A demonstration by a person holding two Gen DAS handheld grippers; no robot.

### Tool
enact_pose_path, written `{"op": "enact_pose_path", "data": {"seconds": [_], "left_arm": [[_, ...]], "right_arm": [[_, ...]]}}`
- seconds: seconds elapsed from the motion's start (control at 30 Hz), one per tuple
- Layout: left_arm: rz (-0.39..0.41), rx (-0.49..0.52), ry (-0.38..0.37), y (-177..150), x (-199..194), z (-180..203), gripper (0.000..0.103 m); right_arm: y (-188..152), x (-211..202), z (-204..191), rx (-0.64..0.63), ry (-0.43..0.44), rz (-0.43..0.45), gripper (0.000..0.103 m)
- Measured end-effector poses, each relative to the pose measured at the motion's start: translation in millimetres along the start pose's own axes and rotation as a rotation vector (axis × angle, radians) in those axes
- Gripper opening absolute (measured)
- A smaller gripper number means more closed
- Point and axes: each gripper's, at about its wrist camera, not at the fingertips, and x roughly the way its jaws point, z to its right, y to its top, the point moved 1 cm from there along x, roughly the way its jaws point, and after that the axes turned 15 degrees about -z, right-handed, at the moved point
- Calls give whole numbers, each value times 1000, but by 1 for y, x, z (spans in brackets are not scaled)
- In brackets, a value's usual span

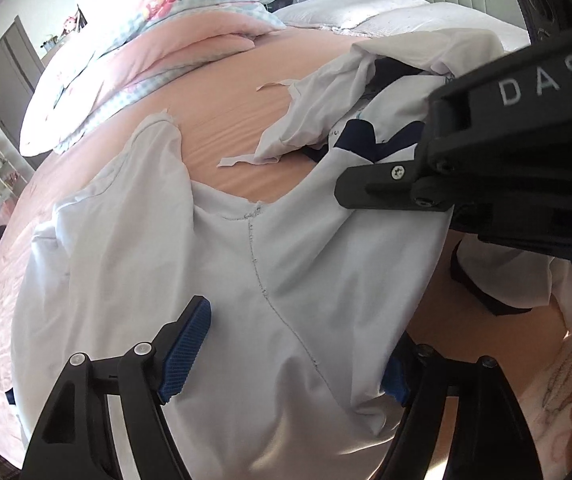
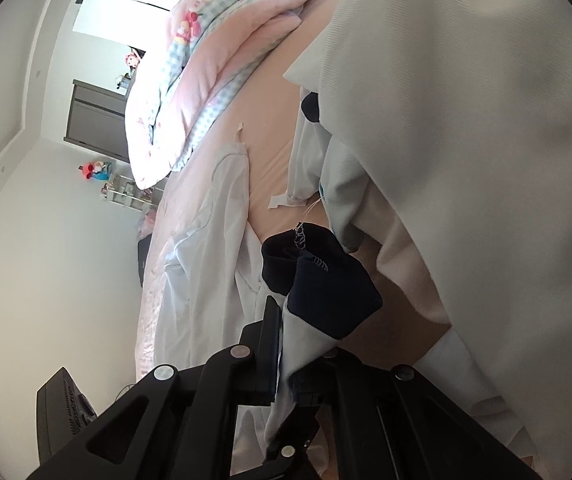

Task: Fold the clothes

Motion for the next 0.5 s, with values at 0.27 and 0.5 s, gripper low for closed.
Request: {"op": "enact_pose_path", "data": {"seconds": [0.27,0.5], "left_arm": [[29,33,-37,12,26,2,41],[18,-29,-98,14,30,-11,28]], "right_arm": [[-2,-15,7,3,29,2,2],[-7,-12,14,12,-38,-65,4]]}}
